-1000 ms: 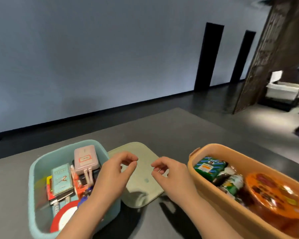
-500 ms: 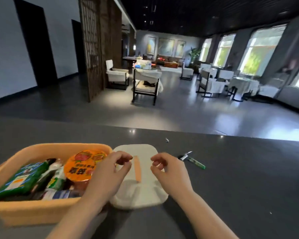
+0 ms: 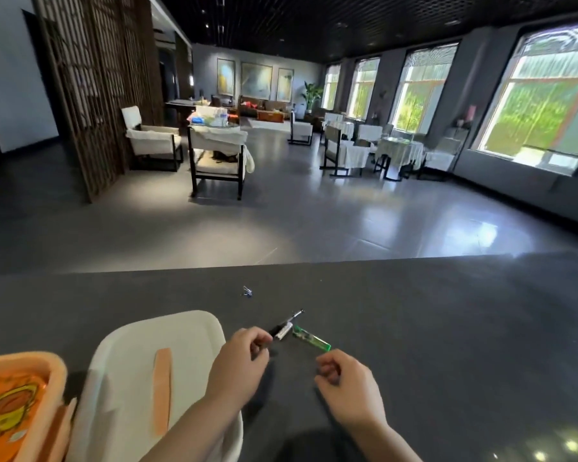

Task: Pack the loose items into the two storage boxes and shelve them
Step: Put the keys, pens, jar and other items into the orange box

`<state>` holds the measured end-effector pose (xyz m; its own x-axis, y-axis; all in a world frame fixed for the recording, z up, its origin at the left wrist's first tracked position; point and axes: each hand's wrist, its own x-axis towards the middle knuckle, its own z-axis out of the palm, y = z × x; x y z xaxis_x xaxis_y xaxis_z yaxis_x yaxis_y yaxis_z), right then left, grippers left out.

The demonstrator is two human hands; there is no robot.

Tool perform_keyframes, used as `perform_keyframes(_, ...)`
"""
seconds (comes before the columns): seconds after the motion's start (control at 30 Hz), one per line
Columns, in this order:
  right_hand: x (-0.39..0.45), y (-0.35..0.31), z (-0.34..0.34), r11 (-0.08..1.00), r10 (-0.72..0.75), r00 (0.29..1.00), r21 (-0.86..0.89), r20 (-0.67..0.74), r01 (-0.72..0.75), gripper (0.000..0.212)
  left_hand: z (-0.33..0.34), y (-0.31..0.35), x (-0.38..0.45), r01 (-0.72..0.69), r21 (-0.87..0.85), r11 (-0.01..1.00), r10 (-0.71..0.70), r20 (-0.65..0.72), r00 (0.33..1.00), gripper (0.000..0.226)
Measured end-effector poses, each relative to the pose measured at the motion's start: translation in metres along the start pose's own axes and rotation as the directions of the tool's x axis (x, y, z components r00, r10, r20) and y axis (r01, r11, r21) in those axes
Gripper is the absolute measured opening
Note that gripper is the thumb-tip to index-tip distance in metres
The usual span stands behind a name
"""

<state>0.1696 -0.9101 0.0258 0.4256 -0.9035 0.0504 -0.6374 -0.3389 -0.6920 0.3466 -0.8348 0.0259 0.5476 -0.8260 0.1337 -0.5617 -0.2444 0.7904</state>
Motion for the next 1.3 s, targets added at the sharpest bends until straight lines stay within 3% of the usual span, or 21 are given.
perform_keyframes(0.2,0.071,0.024,0.032,0.972,-0.067,0.996,-0.223,0.058,0.078,0.034,0.041,-0.017,0.070,0.040,0.198,0.979,-0.048,0.038,0.998,0.013)
perform_keyframes(0.43,0.113,0.038,0.047,0.956,-0.031,0.999,-0.290,0.029,0.038,0.025,0.075,-0.034,0.111,0.039,0.449,0.892,-0.081,0.073,0.994,0.037)
perform_keyframes(0.57,0.110,0.044,0.044,0.970,0.028,0.999,-0.243,0.025,-0.021,0.017,0.082,-0.036,0.111,0.055,0.425,0.903,-0.083,0.049,0.995,0.032)
perform_keyframes(0.77,0.087,0.053,0.034,0.981,0.084,0.996,-0.177,0.001,-0.082,0.015,0.083,-0.032,0.096,0.071,0.394,0.916,-0.128,0.120,0.985,0.022)
perform_keyframes(1.0,0.057,0.054,0.032,0.984,0.099,0.995,-0.148,-0.012,-0.100,0.021,0.074,-0.030,0.079,0.077,0.444,0.893,-0.185,0.206,0.961,0.036)
perform_keyframes(1.3,0.039,0.049,0.026,0.984,0.121,0.992,-0.124,-0.036,-0.125,0.017,0.068,-0.030,0.045,0.059,0.389,0.919,-0.118,0.130,0.984,0.023)
